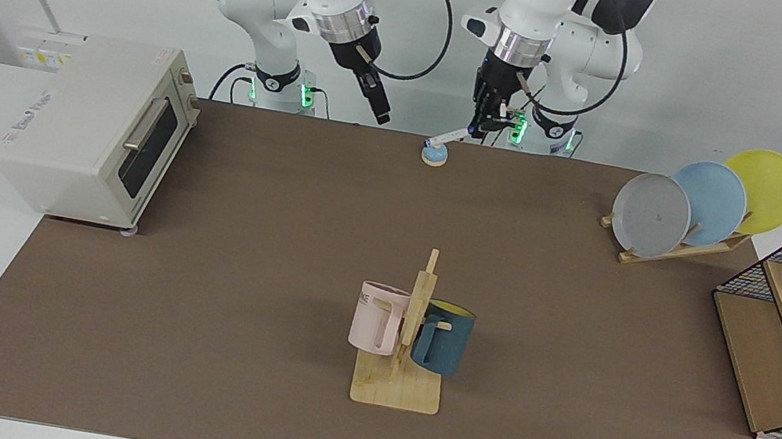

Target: Put markers into pen holder

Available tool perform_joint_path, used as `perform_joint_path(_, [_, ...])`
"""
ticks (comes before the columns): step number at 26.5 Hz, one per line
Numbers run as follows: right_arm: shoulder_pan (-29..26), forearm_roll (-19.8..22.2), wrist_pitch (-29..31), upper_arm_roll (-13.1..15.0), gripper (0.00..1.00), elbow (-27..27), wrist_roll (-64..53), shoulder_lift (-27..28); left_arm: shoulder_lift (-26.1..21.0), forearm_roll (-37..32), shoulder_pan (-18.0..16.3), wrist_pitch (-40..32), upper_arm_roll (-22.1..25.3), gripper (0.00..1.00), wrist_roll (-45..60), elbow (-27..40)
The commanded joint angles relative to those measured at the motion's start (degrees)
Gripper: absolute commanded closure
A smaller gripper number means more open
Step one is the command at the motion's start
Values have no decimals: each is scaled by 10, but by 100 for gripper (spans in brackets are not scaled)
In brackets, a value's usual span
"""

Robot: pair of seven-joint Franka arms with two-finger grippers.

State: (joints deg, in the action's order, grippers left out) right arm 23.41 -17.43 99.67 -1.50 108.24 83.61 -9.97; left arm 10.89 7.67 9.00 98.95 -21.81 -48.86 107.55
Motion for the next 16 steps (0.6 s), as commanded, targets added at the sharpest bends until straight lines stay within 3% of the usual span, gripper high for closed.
perform_joint_path(1, [-36,88,-42,-4,0,0,-194,-13,1,-39,-70,-31,-2,100,-17,1])
perform_joint_path(8, [-96,142,-50,-5,0,0,-468,-10,-7,-70,-223,-32,-2,100,-129,1])
perform_joint_path(13, [-131,198,-50,-7,0,0,-659,-8,-24,-135,-295,-27,-2,100,-223,-12])
perform_joint_path(16, [-141,206,-47,-5,0,-1,-738,-8,-33,-154,-337,-27,-2,100,-285,-26])
